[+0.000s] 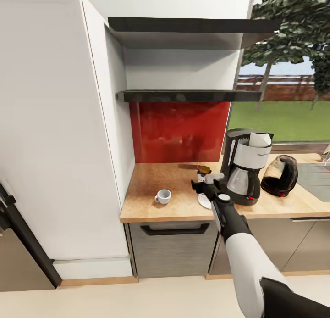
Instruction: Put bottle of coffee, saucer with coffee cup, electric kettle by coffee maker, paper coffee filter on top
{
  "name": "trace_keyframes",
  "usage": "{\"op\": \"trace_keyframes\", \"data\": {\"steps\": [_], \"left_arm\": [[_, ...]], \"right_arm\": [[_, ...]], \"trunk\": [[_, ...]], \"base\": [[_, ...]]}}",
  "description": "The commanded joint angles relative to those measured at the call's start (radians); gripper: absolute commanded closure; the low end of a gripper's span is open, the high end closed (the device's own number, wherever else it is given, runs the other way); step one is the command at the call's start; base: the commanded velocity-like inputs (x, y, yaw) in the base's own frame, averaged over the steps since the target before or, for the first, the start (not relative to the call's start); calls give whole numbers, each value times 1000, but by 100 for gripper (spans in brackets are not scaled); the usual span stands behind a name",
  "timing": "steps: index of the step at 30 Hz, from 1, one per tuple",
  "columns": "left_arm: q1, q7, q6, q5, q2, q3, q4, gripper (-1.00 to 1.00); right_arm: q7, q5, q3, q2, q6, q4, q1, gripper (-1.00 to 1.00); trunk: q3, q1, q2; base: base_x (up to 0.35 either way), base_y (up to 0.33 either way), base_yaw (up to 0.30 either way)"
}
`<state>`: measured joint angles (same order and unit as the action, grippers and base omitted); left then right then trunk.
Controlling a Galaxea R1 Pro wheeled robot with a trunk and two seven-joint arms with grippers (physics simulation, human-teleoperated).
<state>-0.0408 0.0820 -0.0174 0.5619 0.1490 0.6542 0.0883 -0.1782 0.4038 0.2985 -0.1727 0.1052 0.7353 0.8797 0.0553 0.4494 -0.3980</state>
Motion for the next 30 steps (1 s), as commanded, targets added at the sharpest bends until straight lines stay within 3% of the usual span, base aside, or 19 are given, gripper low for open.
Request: {"op": "trace_keyframes", "data": {"steps": [1,2,3,5,9,21,23,27,30], "left_arm": [[-1,5,-2,7,0,8,1,-100],[-1,5,-2,7,0,8,1,-100],[-1,5,-2,7,0,8,1,-100],[0,5,-2,7,0,7,1,-100],[1,6,-3,7,0,7,1,-100],[1,7,-9,7,0,7,-1,-100],[1,7,-10,7,0,7,-1,-100],[2,6,-13,7,0,7,-1,-100],[3,5,-13,7,0,7,-1,-100]], "right_arm": [[-10,10,-30,-2,47,32,2,-100],[-10,3,-68,-2,101,65,2,-100],[-10,-1,-76,-2,115,72,2,-100],[-10,-57,-102,-2,167,100,2,-100],[-9,-102,-107,-2,194,103,2,-100],[6,-103,-105,-2,318,86,1,-100],[28,-103,-104,-2,344,82,1,-100],[149,-106,-105,-2,422,78,1,-100],[178,-107,-105,-2,441,77,1,-100]], "trunk": [[2,1,-2],[2,1,-2],[2,1,-2],[2,1,-2],[2,1,-2],[2,1,-2],[2,1,-2],[2,1,-2],[2,1,-2]], "base": [[0,0,0],[0,29,0],[0,61,0],[0,193,0],[0,280,0],[45,299,0],[207,242,0],[126,129,0],[21,21,0]]}}
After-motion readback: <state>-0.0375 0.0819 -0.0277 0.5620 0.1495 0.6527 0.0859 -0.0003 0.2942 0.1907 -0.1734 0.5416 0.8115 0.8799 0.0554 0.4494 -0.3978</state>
